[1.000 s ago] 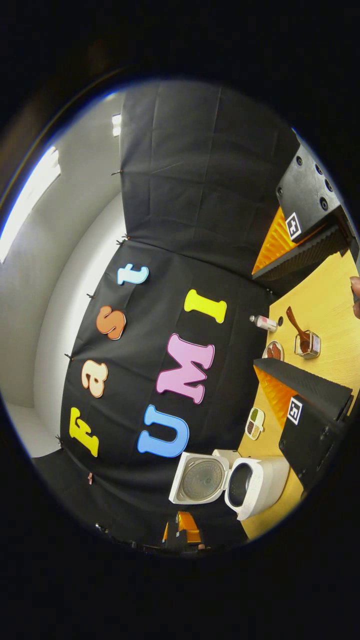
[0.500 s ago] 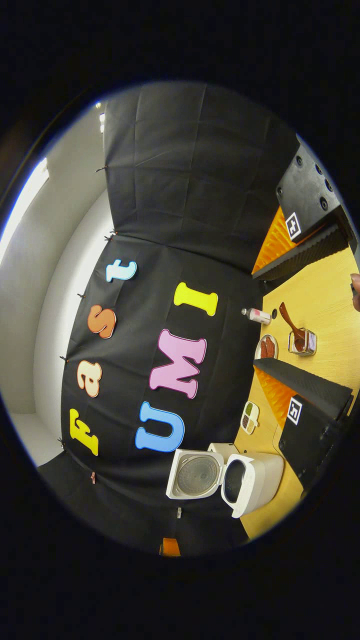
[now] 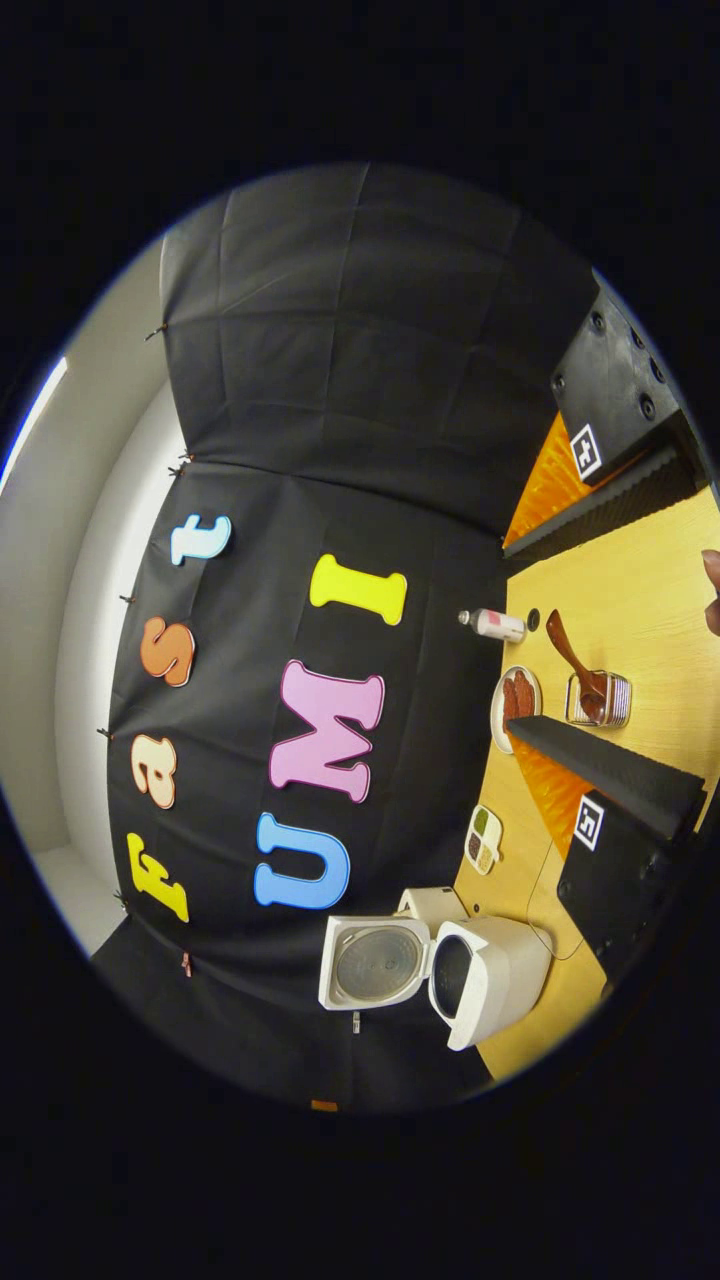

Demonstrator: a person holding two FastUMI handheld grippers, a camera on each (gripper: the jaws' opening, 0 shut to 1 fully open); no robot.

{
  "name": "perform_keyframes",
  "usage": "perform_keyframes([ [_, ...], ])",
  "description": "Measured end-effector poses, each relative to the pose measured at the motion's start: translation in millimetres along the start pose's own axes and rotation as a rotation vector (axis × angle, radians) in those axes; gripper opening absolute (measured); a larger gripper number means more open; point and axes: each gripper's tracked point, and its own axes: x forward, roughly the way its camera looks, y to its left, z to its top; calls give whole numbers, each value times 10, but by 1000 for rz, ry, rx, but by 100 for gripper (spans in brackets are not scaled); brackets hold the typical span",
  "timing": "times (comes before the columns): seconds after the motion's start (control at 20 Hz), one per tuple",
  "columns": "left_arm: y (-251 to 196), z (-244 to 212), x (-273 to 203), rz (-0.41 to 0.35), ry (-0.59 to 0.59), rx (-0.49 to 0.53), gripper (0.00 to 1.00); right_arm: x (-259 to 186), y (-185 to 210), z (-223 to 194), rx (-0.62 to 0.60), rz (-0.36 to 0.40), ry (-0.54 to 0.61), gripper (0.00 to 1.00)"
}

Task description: Close the left gripper, press the button to open the rice cooker; take a wooden spoon from the chopstick holder with the right hand, scoop a spoonful of rice and pour it into the rice cooker, then put the wooden spoon back into the chopstick holder.

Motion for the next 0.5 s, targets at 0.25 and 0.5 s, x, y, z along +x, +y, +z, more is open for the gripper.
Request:
perform_keyframes([
  [0.25,-175,33,22,50,3,-13,97,305,14,-405,50,116,64,98],
  [0.5,-307,38,-14,108,15,-9,97,620,21,-855,77,176,134,98],
])
